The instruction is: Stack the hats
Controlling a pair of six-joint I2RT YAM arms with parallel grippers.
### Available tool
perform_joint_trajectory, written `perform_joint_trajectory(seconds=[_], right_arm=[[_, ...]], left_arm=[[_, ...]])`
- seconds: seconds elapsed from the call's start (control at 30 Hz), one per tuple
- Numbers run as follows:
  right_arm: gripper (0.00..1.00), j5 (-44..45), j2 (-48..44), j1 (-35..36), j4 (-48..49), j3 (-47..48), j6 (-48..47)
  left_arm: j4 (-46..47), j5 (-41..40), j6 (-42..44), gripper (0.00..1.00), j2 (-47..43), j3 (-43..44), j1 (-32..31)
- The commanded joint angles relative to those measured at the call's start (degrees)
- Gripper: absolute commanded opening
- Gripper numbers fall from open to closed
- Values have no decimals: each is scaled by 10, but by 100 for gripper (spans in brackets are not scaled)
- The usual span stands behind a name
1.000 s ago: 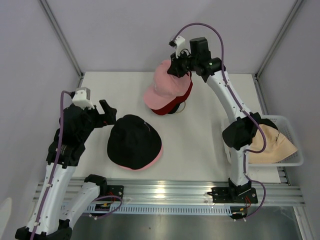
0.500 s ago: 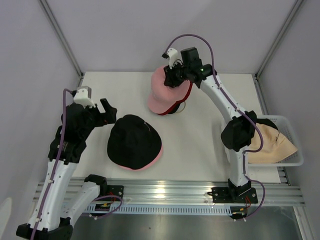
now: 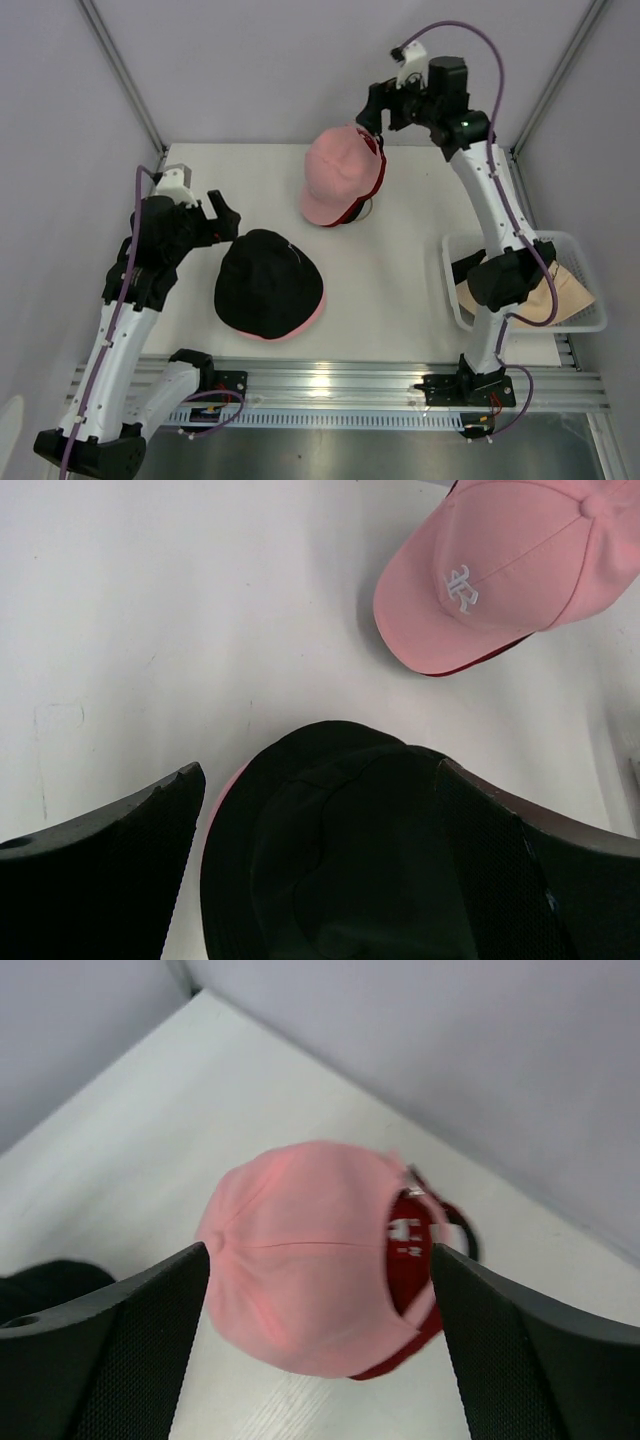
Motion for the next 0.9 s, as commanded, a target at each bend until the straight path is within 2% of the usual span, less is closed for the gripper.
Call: perform_joint_trajectory(seconds=[0.0, 0.13, 0.23, 0.53, 0.87], right_arm=[[91, 4, -36, -45, 50, 18, 56], [82, 87, -11, -66, 45, 2, 35], [73, 80, 20, -77, 32, 4, 24], [71, 70, 80, -78, 57, 18, 9], [70, 53, 123, -60, 53, 21, -11]], left_arm=[[13, 26, -10, 99, 13, 39, 7], [15, 31, -24, 100, 39, 81, 7], [18, 39, -41, 99, 84, 121, 7], [46, 82, -69, 100, 240, 198, 7], [116, 177, -96, 92, 421, 232, 6]])
